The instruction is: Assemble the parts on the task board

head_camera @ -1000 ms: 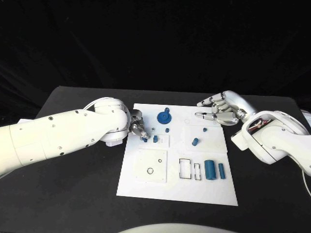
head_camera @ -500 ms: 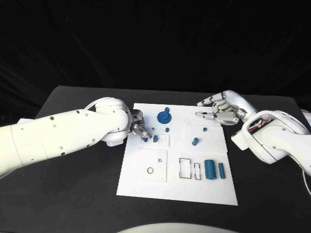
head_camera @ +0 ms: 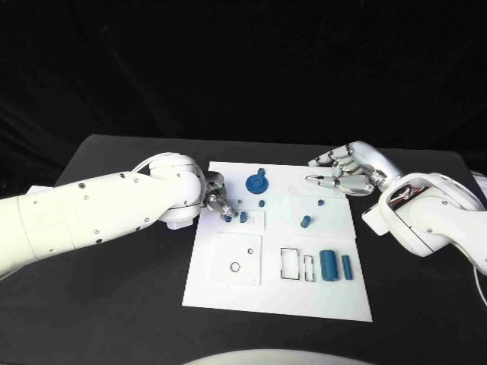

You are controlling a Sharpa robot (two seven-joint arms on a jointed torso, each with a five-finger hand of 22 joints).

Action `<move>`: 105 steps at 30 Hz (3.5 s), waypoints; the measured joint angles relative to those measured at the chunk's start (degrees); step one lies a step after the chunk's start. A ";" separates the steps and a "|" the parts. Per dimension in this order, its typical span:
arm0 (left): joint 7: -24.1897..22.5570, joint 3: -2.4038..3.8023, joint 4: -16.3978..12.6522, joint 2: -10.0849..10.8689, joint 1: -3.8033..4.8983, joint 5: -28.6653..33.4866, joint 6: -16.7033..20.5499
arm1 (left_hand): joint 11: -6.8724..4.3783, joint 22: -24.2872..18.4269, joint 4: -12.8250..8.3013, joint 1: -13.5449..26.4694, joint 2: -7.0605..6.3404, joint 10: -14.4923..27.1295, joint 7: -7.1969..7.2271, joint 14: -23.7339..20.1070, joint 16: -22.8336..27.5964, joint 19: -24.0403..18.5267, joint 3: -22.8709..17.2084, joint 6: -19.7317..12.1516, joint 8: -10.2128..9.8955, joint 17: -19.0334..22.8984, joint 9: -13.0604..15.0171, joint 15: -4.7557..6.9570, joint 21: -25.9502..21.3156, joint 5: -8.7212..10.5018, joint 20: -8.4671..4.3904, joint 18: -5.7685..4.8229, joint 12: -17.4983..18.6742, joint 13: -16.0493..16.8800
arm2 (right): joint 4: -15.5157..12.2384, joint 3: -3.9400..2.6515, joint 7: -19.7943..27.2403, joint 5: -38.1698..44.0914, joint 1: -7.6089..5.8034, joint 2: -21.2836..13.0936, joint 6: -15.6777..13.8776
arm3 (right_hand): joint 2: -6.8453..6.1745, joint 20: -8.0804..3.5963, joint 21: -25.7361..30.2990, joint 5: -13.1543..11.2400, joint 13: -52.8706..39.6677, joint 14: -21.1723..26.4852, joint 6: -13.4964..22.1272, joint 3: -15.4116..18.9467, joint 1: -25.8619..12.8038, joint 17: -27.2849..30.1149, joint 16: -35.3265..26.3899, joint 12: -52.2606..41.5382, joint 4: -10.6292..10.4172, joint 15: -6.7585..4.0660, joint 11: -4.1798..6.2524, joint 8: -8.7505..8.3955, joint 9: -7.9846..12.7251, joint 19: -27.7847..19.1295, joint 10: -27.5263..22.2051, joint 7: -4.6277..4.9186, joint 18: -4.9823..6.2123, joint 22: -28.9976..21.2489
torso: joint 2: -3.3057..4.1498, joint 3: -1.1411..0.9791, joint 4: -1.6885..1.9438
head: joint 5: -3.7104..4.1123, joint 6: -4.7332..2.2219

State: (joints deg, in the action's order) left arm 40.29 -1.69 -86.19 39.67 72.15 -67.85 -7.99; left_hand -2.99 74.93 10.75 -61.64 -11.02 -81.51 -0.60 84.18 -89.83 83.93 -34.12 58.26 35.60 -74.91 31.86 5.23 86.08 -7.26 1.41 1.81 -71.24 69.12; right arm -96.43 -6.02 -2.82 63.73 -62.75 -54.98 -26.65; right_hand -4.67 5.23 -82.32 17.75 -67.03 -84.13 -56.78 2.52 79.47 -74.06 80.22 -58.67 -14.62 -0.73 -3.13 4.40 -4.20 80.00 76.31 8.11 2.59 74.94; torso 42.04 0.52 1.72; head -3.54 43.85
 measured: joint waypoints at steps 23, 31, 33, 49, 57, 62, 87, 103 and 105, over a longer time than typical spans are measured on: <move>-0.43 0.06 -0.20 0.72 -0.01 -1.25 -0.68 | -0.28 -0.01 -0.56 -0.41 0.41 -0.51 0.41 -0.21 0.00 0.00 0.23 0.40 -0.01 0.01 -0.16 0.21 0.24 -0.22 0.00 0.00 -0.51 0.82 | -0.08 0.00 0.00 -0.01 0.00 -0.09 0.01 | 0.00 0.00 0.00 0.00 -0.01 0.00 0.00 0.00 0.00 0.00 0.00 0.00 0.00 0.00 0.00 0.00 0.00 0.00 0.00 0.00 0.00 -0.02 | -0.01 0.02 0.04 | -0.25 0.16; -0.46 0.06 -0.33 0.75 -0.02 -1.58 -0.81 | -0.19 -0.01 -0.56 -0.41 0.41 -0.60 0.40 -0.21 0.00 0.11 0.24 0.40 -0.01 0.01 -0.21 0.20 0.33 -0.22 -0.11 0.00 -0.84 0.94 | -0.10 0.00 0.00 -0.01 0.00 -0.09 0.01 | 0.00 0.00 0.00 0.00 -0.01 0.00 0.00 0.24 0.00 0.00 0.00 0.00 -0.24 0.00 0.00 0.00 0.00 0.00 0.00 0.00 0.00 -0.02 | -0.01 0.02 0.02 | -0.33 0.20; -0.46 0.06 -0.34 0.74 -0.02 -1.65 -0.89 | -0.38 -0.01 -0.49 -0.41 0.41 -0.80 0.20 -0.21 0.00 0.21 0.30 0.60 -0.01 0.01 -0.30 0.20 0.45 -0.22 -0.21 0.00 -0.84 1.09 | -0.10 0.00 0.00 -0.01 0.00 -0.09 0.01 | 0.00 0.00 0.00 0.00 -0.01 0.00 0.00 0.24 0.00 0.00 0.00 0.00 -0.24 0.00 0.00 0.00 0.00 0.00 0.00 0.00 0.00 -0.02 | -0.01 0.02 0.01 | -0.34 0.21; -0.36 0.06 -0.26 0.52 0.00 -1.90 -1.96 | -0.19 -0.02 1.66 1.81 0.75 -1.00 0.20 -0.21 0.00 0.21 2.45 1.03 0.07 -0.03 -0.77 0.20 0.67 -0.22 -0.21 0.00 -1.11 1.52 | -0.21 0.00 0.00 -0.01 0.00 -0.28 0.02 | 0.00 0.00 0.00 0.00 -0.02 0.00 0.00 0.24 0.00 0.05 0.00 0.00 -0.24 0.00 0.00 0.00 0.00 0.00 0.00 0.00 0.00 -0.03 | -0.01 -0.01 0.01 | -0.25 0.35; -0.36 0.05 -0.20 0.52 -0.01 -1.91 -2.40 | -0.19 -0.02 2.54 2.45 0.90 -1.00 0.29 -0.21 0.00 0.21 3.33 1.35 0.09 -0.03 -0.95 0.20 0.67 -0.22 -0.20 -0.01 -1.11 1.68 | -0.27 0.00 0.00 -0.01 -0.01 -0.30 0.02 | 0.00 0.00 0.00 0.00 0.05 0.00 0.00 0.24 0.00 0.11 0.00 0.00 -0.24 0.00 0.00 0.00 0.00 0.00 0.00 0.00 0.00 -0.03 | -0.01 -0.01 0.02 | -0.29 0.34; -0.36 0.05 -0.09 0.48 -0.01 -1.92 -2.51 | -0.19 -0.02 3.88 3.66 0.64 -1.00 0.21 -0.21 0.00 0.21 5.19 1.44 0.23 -0.03 -1.19 0.20 0.67 -0.22 -0.20 0.00 -1.11 1.70 | -0.29 0.00 0.00 -0.01 -0.01 -0.33 0.02 | 0.00 0.00 0.00 0.00 0.05 0.00 0.00 0.24 0.00 0.11 0.00 0.00 -0.24 0.00 0.00 0.00 0.00 0.00 0.00 0.00 0.00 -0.03 | 0.02 0.01 0.02 | -0.30 0.34; -0.31 0.02 0.11 0.41 -0.08 -1.92 -2.00 | -0.19 -0.02 5.94 5.69 2.17 -1.41 0.21 -0.21 0.00 0.21 14.37 2.24 0.30 -0.01 -1.80 0.20 1.49 -0.22 -0.20 -0.01 -1.54 2.49 | -0.40 0.00 0.00 -0.01 -0.01 -0.38 0.08 | 0.53 0.21 0.00 1.10 0.20 0.00 0.00 1.28 -0.53 0.10 -0.22 0.00 -0.95 0.00 0.00 0.00 0.00 -0.20 0.00 0.00 0.00 0.00 | -0.01 -0.01 -0.01 | -0.12 0.30; -0.28 0.81 -1.80 2.97 -0.15 -1.12 5.59 | 0.10 -0.02 6.11 12.22 6.31 -0.88 -0.01 -0.21 0.00 0.00 27.47 2.01 -0.06 0.00 -2.66 0.20 -0.22 -0.22 -0.41 -0.01 1.18 -0.07 | 0.16 0.00 0.00 -0.04 -0.01 -0.08 0.29 | 0.53 0.21 0.24 1.33 0.20 0.00 0.00 1.44 -0.53 0.10 -0.22 0.00 -0.80 0.00 0.00 0.00 0.00 -0.20 0.00 0.00 0.00 -0.01 | -0.02 0.06 0.04 | -0.20 0.14; -0.27 0.86 -1.91 3.25 -0.15 -0.69 7.11 | 0.22 -0.02 6.06 12.22 6.31 -0.57 -0.20 -0.21 0.00 0.00 28.21 1.81 -0.38 0.00 -2.74 0.20 -0.57 -0.21 -0.41 -0.01 1.58 -0.51 | 0.21 0.00 0.00 -0.04 0.00 -0.07 0.32 | 0.53 0.21 0.24 1.33 0.20 0.00 0.00 1.59 -0.53 0.10 -0.22 0.00 -0.95 0.00 0.00 0.00 0.00 -0.20 0.00 0.00 0.00 -0.01 | -0.02 0.05 0.04 | -0.12 0.10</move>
State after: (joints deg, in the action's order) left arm 40.02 -0.83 -88.09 42.92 72.00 -68.54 -0.89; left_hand -2.77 74.91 16.81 -49.42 -4.70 -82.09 -0.80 83.97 -89.83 83.93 -5.91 60.07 35.22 -74.91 29.12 5.43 85.52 -7.48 1.00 1.80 -69.66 68.61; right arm -96.22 -6.02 -2.82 63.69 -62.75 -55.05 -26.33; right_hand -4.14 5.44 -82.09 19.08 -66.84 -84.13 -56.78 4.10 78.93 -73.96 80.00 -58.67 -15.57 -0.73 -3.14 4.40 -4.19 79.80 76.31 8.11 2.59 74.93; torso 42.02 0.58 1.76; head -3.65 43.96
